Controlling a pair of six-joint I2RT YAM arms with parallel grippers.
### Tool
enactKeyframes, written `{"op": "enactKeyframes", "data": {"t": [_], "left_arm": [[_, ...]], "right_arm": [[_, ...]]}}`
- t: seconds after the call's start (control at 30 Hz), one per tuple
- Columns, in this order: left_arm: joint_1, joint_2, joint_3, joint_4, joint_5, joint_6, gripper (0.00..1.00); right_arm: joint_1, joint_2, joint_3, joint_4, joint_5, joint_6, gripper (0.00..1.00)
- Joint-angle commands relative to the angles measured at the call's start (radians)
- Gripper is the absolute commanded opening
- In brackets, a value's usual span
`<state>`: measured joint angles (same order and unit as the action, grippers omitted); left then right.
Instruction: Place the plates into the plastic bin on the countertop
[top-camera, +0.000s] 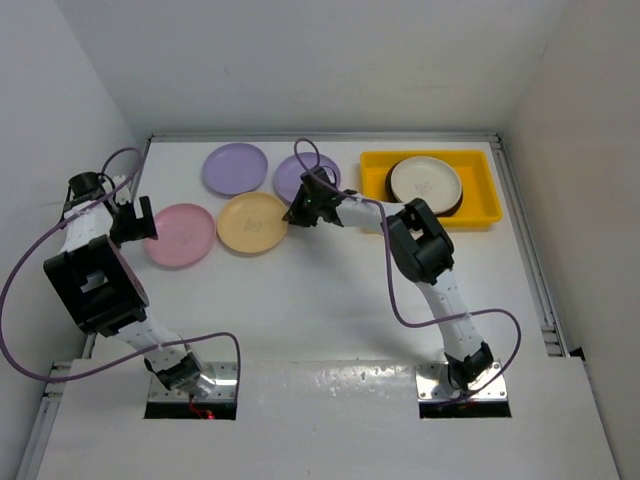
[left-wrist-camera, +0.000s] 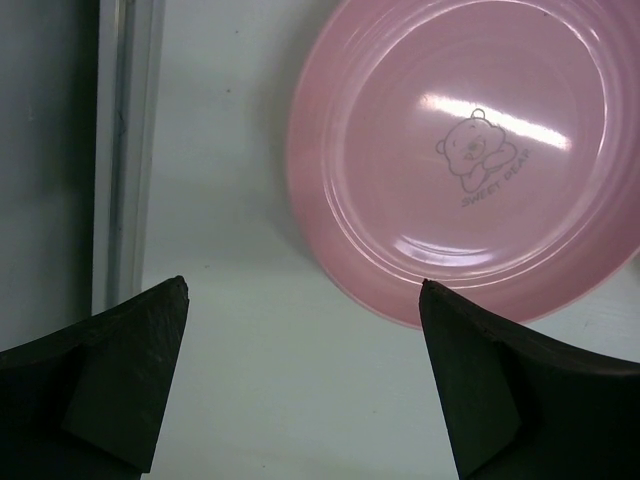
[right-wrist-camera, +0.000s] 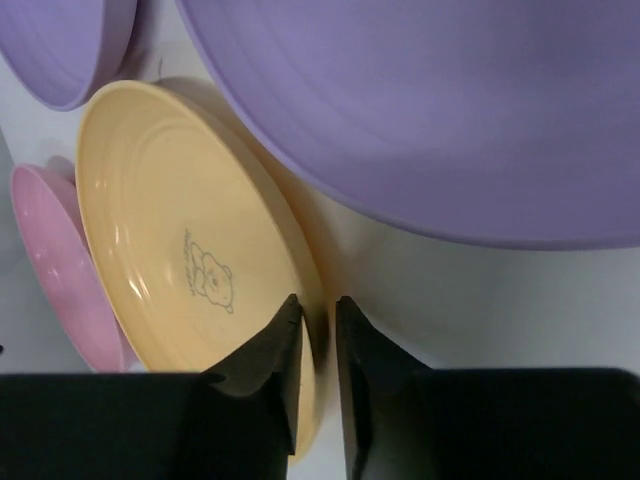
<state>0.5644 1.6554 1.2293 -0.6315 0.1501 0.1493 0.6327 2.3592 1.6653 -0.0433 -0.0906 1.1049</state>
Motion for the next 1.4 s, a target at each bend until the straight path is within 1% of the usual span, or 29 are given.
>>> {"op": "enactKeyframes", "data": {"t": [0.0,0.03,0.07,0.2,0.3,0.37,0.4,0.43,0.47,0.5,0.53,0.57,0.6,0.63,0.67,0.7,0.77,0.83,0.93,1.1,1.2,1.23,1.27,1.3,1.33,1.37], "left_arm": [[0.02,0.001,-0.001,0.029,0.032,0.001,0.97],[0.02,0.001,-0.001,0.029,0.032,0.001,0.97],[0.02,0.001,-0.001,0.029,0.032,0.01,0.97],[0.031,0.001,-0.001,0.029,0.032,0.01,0.97],[0.031,0.01,-0.001,0.029,0.066,0.019,0.95],[0.031,0.02,0.01,0.029,0.066,0.019,0.94],[0.031,0.02,0.01,0.029,0.075,0.019,0.94],[0.031,0.029,0.022,0.029,0.075,0.019,0.94],[0.031,0.029,0.022,0.029,0.075,0.01,0.94],[0.031,0.029,0.032,0.029,0.075,0.01,0.94],[0.031,0.038,0.032,0.029,0.075,0.01,0.94],[0.031,0.038,0.032,0.029,0.065,0.01,0.94],[0.031,0.038,0.032,0.029,0.065,0.01,0.94],[0.031,0.047,0.042,0.029,0.065,0.01,0.94],[0.031,0.056,0.042,0.029,0.056,0.01,0.94],[0.031,0.057,0.042,0.029,0.055,0.01,0.94],[0.031,0.066,0.042,0.029,0.045,0.01,0.94],[0.031,0.066,0.042,0.029,0.045,0.01,0.94],[0.031,0.066,0.042,0.029,0.045,-0.002,0.94],[0.031,0.066,0.042,0.029,0.054,-0.002,0.94],[0.031,0.066,0.042,0.029,0.045,-0.002,0.94],[0.031,0.066,0.042,0.029,0.045,-0.002,0.94],[0.031,0.066,0.042,0.029,0.045,-0.002,0.94],[0.031,0.066,0.042,0.029,0.045,-0.002,0.94],[0.031,0.066,0.042,0.029,0.045,-0.002,0.94],[0.031,0.066,0.042,0.029,0.045,-0.002,0.94]], "right_arm": [[0.028,0.041,0.056,0.008,0.02,0.035,0.17],[0.028,0.035,0.054,-0.01,0.025,0.03,0.06],[0.028,0.028,0.048,-0.015,0.025,0.024,0.01],[0.025,-0.075,-0.019,-0.021,0.026,-0.052,0.0],[0.013,-0.252,-0.076,-0.076,0.078,-0.16,0.0],[-0.019,-0.322,-0.142,-0.093,0.088,-0.21,0.0],[-0.034,-0.422,-0.156,-0.102,0.088,-0.224,0.0],[-0.097,-0.455,-0.167,-0.107,0.088,-0.256,0.0],[-0.125,-0.541,-0.208,-0.11,0.078,-0.284,0.0],[-0.155,-0.56,-0.213,-0.136,0.069,-0.293,0.0],[-0.273,-0.578,-0.214,-0.16,0.054,-0.315,0.0],[-0.316,-0.609,-0.205,-0.241,0.058,-0.347,0.0],[-0.355,-0.615,-0.2,-0.278,0.087,-0.385,0.0],[-0.475,-0.624,-0.193,-0.343,0.165,-0.458,0.0],[-0.505,-0.623,-0.194,-0.355,0.202,-0.479,0.0],[-0.562,-0.617,-0.193,-0.369,0.266,-0.496,0.0],[-0.667,-0.579,-0.156,-0.4,0.291,-0.525,0.0],[-0.72,-0.542,-0.122,-0.414,0.298,-0.524,0.0],[-0.769,-0.486,-0.076,-0.421,0.292,-0.517,0.0],[-0.783,-0.402,-0.029,-0.449,0.269,-0.508,0.0],[-0.78,-0.382,-0.041,-0.437,0.235,-0.511,0.0],[-0.777,-0.373,-0.045,-0.435,0.23,-0.511,0.02],[-0.777,-0.373,-0.048,-0.435,0.232,-0.508,0.07],[-0.774,-0.367,-0.049,-0.444,0.233,-0.51,0.25],[-0.777,-0.354,-0.047,-0.452,0.23,-0.525,0.32],[-0.775,-0.351,-0.045,-0.463,0.233,-0.533,0.41]]}}
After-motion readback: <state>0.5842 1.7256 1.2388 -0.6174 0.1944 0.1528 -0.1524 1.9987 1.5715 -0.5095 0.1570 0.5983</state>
